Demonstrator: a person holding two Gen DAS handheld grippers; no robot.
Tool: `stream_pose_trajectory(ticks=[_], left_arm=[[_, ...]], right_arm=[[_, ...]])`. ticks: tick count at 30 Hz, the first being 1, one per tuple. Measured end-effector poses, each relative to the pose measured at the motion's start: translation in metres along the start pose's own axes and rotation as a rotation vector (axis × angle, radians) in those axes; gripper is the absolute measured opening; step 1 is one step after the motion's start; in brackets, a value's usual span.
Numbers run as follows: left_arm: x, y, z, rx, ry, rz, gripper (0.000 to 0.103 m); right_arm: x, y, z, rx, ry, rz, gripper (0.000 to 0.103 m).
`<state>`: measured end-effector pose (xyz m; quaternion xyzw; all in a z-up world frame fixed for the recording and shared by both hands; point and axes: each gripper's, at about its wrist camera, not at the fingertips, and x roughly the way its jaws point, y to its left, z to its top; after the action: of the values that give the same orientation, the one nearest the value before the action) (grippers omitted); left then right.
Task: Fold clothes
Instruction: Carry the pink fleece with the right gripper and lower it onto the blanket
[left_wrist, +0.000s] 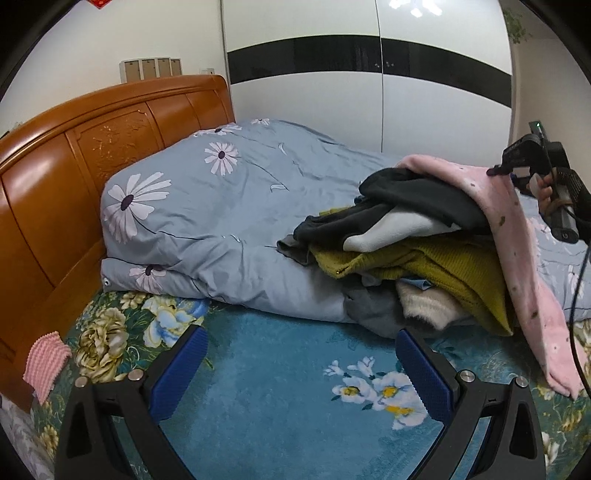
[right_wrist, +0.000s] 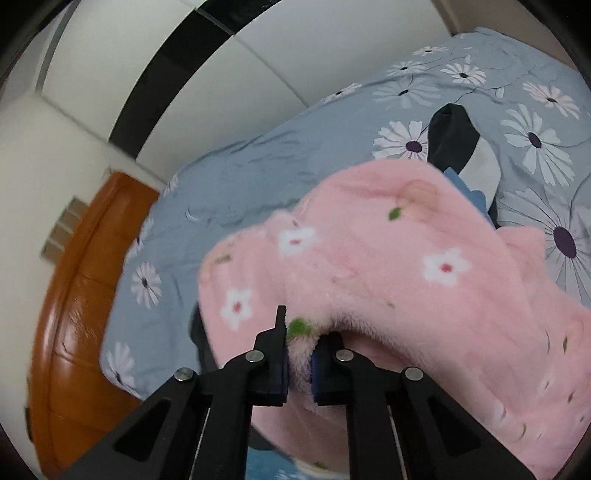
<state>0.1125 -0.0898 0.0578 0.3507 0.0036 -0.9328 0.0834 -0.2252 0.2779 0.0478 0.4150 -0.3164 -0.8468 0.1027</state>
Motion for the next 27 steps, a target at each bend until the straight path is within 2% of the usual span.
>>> stream_pose_trajectory(ticks=[6,10,13,22,27], left_arm=[[-0.026,0.012,-0.001,-0.008,-0.029,0.022,0.103],[-0.045,0.019,0.0,-0.034,-0.063,0.026,0.103],[-0.056,0.02,-0.002,-0.051,-0.075,0.01,0.103],[-0.082,-0.008,-0.013,-0.027,-0.104,-0.069,0.103],[-0.094,-0.01,-0.016,-0.016,-0.118,-0.068,0.103]], right_arm=[[-0.078,0.033,0.039,-0.035,-0.143,0.017,0.006],[-0.158,0.051,0.075,-0.048,-0.278,0.042,0.006],[-0.221,0.061,0.089,-0.084,-0.377,0.053,0.006],[-0.303,0.044,0.061,-0.163,-0.417,-0.077,0.006],[-0.348,0.035,0.046,-0.207,-0.438,-0.15,0.006]])
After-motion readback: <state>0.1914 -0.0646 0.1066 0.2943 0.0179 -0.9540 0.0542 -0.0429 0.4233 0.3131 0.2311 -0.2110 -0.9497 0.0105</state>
